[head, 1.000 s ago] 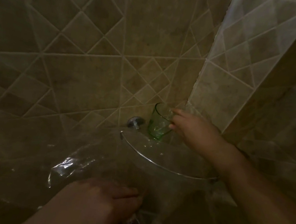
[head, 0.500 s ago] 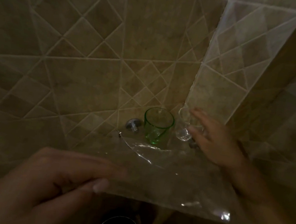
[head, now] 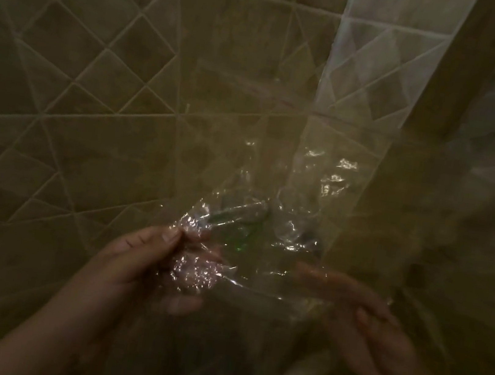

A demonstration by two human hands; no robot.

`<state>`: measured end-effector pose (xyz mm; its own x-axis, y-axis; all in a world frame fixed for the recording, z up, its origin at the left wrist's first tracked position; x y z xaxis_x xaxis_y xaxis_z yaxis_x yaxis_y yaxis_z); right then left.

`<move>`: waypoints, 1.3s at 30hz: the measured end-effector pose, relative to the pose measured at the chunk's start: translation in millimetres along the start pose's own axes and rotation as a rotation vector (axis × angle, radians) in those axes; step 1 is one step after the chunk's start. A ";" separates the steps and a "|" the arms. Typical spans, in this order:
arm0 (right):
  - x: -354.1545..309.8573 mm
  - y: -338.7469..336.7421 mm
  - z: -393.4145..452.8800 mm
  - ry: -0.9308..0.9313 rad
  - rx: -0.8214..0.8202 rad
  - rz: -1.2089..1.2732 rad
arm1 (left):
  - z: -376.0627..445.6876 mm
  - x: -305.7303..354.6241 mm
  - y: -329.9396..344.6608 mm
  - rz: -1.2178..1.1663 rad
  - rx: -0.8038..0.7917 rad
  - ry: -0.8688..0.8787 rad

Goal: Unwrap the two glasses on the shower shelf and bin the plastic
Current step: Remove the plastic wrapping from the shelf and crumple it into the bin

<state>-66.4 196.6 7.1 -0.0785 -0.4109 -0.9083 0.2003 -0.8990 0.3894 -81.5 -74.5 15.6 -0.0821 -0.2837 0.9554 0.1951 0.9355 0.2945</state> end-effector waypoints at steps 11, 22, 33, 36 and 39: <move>-8.9 -34.1 -18.0 -0.065 0.469 -0.294 | 1.7 -48.5 -17.8 0.057 0.305 -0.101; -48.0 -19.0 -40.3 -0.117 0.346 -0.762 | -21.9 22.3 3.4 0.699 0.096 0.360; -64.6 -41.8 -15.6 -0.191 0.442 -0.813 | -3.0 33.7 -3.3 0.820 0.054 0.485; -48.5 -54.9 5.8 -0.150 0.540 -0.770 | 18.4 23.1 -2.1 0.739 0.147 0.405; -57.7 -55.6 21.1 -0.212 0.626 -0.702 | 31.4 22.3 5.0 0.656 0.216 0.429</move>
<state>-93.7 267.1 41.2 -0.1693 0.2875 -0.9427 -0.5116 -0.8432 -0.1652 -113.1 -69.5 37.8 0.3736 0.3209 0.8703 -0.1225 0.9471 -0.2966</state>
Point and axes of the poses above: each hand's wrist, its own z-axis towards the middle knuckle, its own y-axis out of the palm, x = y × z, the point moved 9 cm from there along z, towards the middle knuckle, and after that the axes turned 4 degrees about x, right-handed, at the moved point
